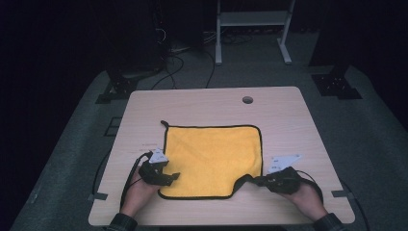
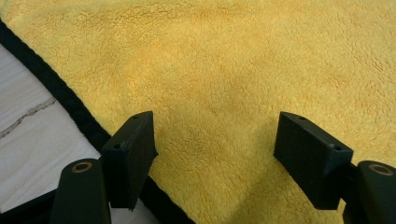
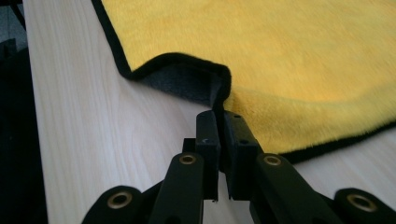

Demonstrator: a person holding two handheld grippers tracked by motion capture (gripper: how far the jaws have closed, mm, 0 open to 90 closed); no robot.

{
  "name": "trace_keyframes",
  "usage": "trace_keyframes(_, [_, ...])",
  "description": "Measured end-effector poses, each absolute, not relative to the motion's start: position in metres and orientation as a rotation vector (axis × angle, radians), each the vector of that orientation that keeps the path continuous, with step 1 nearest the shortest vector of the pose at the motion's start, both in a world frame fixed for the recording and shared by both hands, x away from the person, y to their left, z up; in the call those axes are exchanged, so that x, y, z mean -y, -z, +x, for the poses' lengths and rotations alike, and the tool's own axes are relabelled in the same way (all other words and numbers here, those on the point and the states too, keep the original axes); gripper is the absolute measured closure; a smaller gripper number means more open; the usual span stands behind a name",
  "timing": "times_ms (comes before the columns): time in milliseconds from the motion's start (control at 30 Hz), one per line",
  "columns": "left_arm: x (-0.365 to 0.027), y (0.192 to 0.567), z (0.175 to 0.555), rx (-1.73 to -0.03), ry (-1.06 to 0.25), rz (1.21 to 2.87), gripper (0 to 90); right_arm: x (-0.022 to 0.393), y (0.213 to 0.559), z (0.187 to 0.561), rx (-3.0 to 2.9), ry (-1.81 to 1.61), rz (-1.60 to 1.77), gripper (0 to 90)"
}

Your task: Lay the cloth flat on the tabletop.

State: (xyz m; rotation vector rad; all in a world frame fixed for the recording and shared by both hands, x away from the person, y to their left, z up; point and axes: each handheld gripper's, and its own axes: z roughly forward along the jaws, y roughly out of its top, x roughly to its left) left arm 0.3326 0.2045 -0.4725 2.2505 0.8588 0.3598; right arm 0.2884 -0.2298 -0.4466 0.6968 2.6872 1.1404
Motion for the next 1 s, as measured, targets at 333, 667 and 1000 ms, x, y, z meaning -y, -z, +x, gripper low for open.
trace_keyframes(333, [-0.204,0.472,0.332,-0.857,-0.352,2.261,26.4,0.273,0.459,0.262,-2.729,-1.095,0.72,82.8])
trace_keyframes(667, [-0.203,0.472,0.331,-0.859,-0.341,2.259,23.3,0.28,0.456,0.27,-2.619,-1.145,0.794,43.0])
trace_keyframes(1000, [-0.199,0.471,0.332,-0.886,-0.344,2.263,11.7,0.301,0.457,0.318,-2.304,-1.103,1.138,12.3])
